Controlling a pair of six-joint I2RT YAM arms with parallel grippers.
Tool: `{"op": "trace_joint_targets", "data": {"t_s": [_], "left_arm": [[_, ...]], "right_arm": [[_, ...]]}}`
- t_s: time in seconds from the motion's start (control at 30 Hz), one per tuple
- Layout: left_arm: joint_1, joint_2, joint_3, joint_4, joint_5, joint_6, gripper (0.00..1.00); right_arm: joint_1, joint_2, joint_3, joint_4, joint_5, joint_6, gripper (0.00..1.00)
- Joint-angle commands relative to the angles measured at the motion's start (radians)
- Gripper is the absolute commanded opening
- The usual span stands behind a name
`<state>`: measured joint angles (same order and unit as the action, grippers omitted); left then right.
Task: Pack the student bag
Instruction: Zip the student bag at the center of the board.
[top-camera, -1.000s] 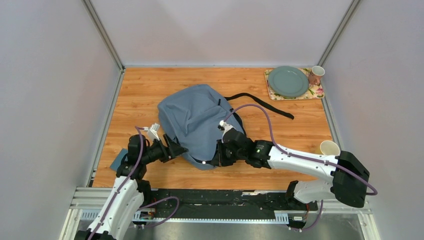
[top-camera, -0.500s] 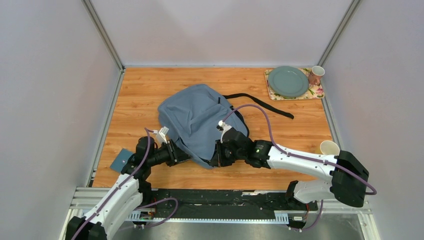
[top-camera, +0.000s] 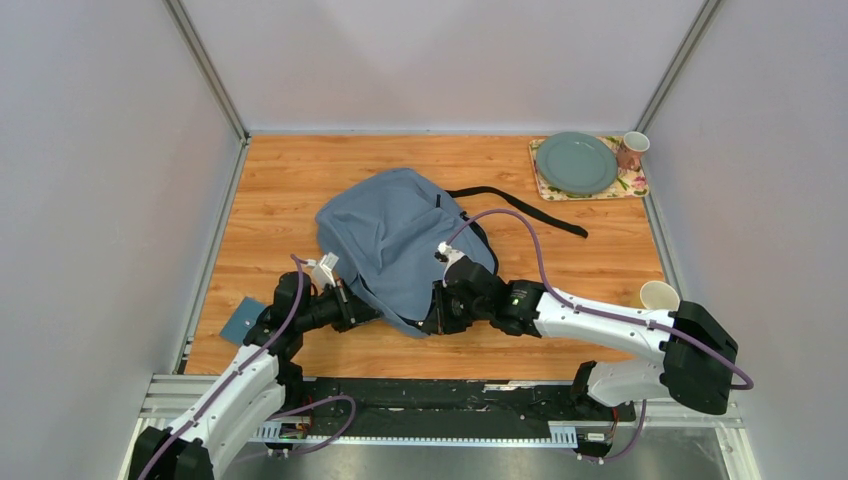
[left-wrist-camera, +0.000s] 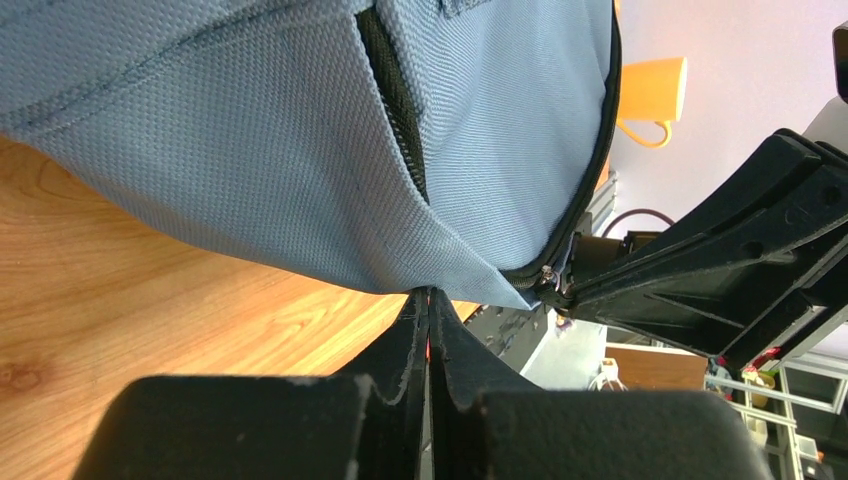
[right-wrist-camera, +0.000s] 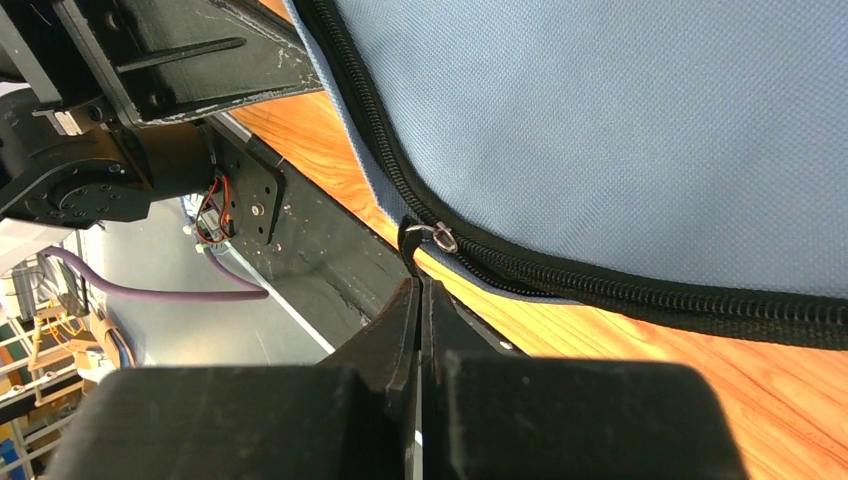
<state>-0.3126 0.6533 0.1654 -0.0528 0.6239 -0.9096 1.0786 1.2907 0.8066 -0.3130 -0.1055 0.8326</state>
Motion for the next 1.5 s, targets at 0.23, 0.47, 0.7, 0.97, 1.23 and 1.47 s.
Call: {"op": "trace_joint_targets", "data": {"t_s": [0.23, 0.47, 0.7, 0.97, 1.23, 1.47], "left_arm": [[-0.003, 0.005, 0.036, 0.028, 0.014, 0.023, 0.08], [-0.003, 0.014, 0.036, 0.044, 0.030, 0.017, 0.08], [-0.002, 0.009, 0.034, 0.048, 0.033, 0.011, 0.08], [-0.002, 0.009, 0.028, 0.047, 0.034, 0.011, 0.08], [-0.003, 0.000, 0.025, 0.048, 0.037, 0.005, 0.08], [-0.002, -0.006, 0.019, 0.048, 0.036, -0.006, 0.08]], "right_arm": [[0.000, 0.033, 0.032, 0.009, -0.014, -0.033, 0.12], [0.000, 0.067, 0.046, 0.015, -0.033, -0.035, 0.17], [0.000, 0.071, 0.054, 0.048, -0.026, -0.001, 0.42], [0.000, 0.067, 0.025, 0.115, -0.026, 0.095, 0.54], [0.000, 0.105, 0.049, 0.046, 0.038, 0.171, 0.39], [0.004, 0.113, 0.049, 0.025, 0.085, 0.243, 0.40]]}}
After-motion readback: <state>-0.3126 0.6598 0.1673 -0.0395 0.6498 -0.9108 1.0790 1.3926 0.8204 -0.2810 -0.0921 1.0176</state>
